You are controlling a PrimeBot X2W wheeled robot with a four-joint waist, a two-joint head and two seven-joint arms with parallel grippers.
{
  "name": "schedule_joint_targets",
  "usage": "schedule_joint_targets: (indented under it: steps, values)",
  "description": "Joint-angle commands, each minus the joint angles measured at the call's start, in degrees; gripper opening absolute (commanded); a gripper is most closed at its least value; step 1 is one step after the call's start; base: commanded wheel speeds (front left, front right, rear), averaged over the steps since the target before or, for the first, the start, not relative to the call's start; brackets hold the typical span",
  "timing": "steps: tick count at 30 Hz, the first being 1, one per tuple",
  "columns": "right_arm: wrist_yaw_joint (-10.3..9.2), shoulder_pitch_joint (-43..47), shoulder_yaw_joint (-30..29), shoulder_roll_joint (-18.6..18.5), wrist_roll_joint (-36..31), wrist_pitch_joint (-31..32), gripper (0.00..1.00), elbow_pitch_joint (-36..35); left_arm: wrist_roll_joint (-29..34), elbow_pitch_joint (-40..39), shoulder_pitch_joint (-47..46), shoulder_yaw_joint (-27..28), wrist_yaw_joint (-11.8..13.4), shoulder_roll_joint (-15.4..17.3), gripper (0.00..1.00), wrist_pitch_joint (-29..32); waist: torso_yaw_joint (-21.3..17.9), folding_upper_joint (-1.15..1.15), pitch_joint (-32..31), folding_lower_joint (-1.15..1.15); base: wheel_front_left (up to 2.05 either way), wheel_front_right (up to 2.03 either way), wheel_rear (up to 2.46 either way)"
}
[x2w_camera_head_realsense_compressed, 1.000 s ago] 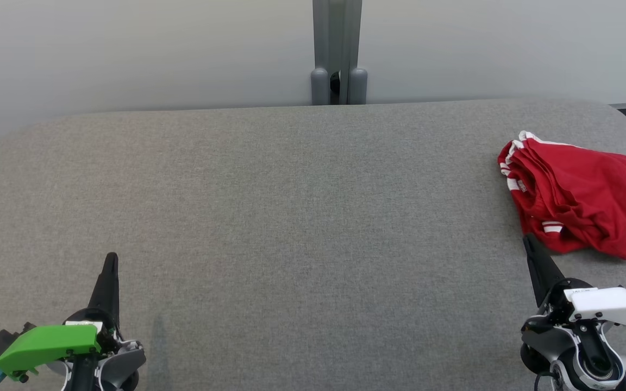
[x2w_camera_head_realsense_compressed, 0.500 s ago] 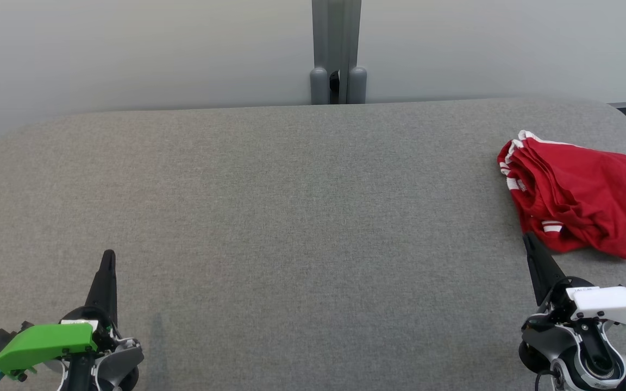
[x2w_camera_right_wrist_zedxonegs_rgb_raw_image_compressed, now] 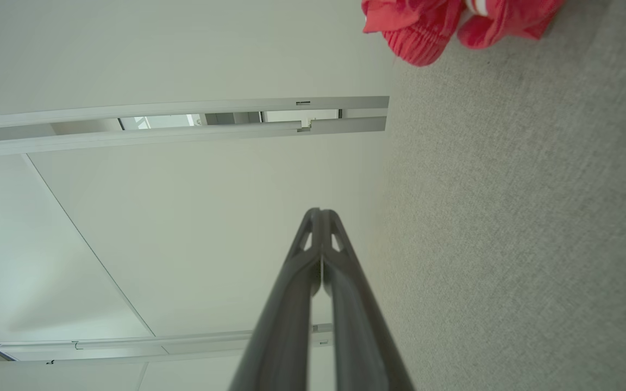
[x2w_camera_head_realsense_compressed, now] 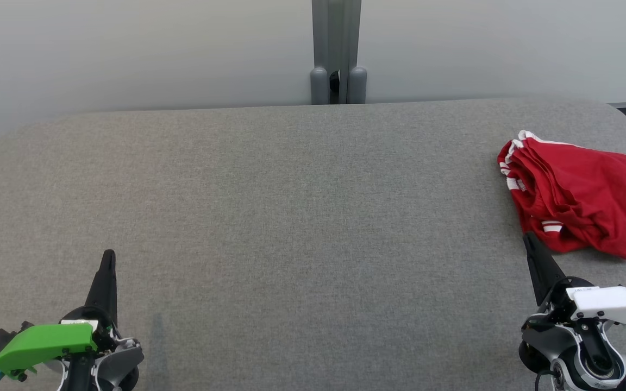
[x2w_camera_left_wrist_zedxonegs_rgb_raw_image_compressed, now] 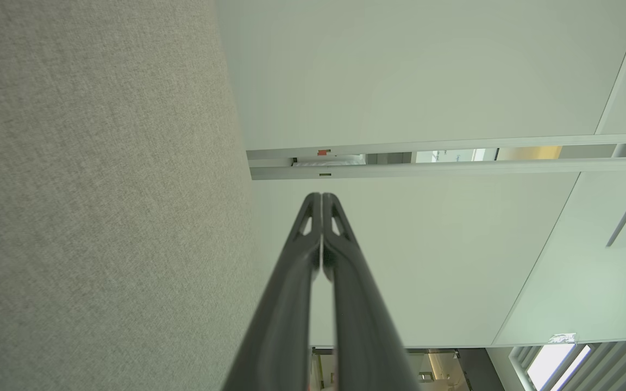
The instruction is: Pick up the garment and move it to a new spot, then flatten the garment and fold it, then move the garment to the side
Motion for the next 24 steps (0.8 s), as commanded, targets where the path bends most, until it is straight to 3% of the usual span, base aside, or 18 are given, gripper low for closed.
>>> schedule_joint_targets:
  steps: [1, 24]
  values:
    - [0.02, -0.4, -0.1, -0.3, 0.4, 0.1, 0.00, -0.3, -0.2, -0.1, -0.6, 0.2, -0.3, 0.0, 0.00, 0.3, 0.0, 0.00, 0.0, 0.00, 0.00, 0.00, 0.00]
    - [0.02, -0.4, -0.1, -0.3, 0.4, 0.1, 0.00, -0.3, -0.2, -0.1, -0.6, 0.1, -0.3, 0.0, 0.00, 0.3, 0.0, 0.00, 0.0, 0.00, 0.00, 0.00, 0.00]
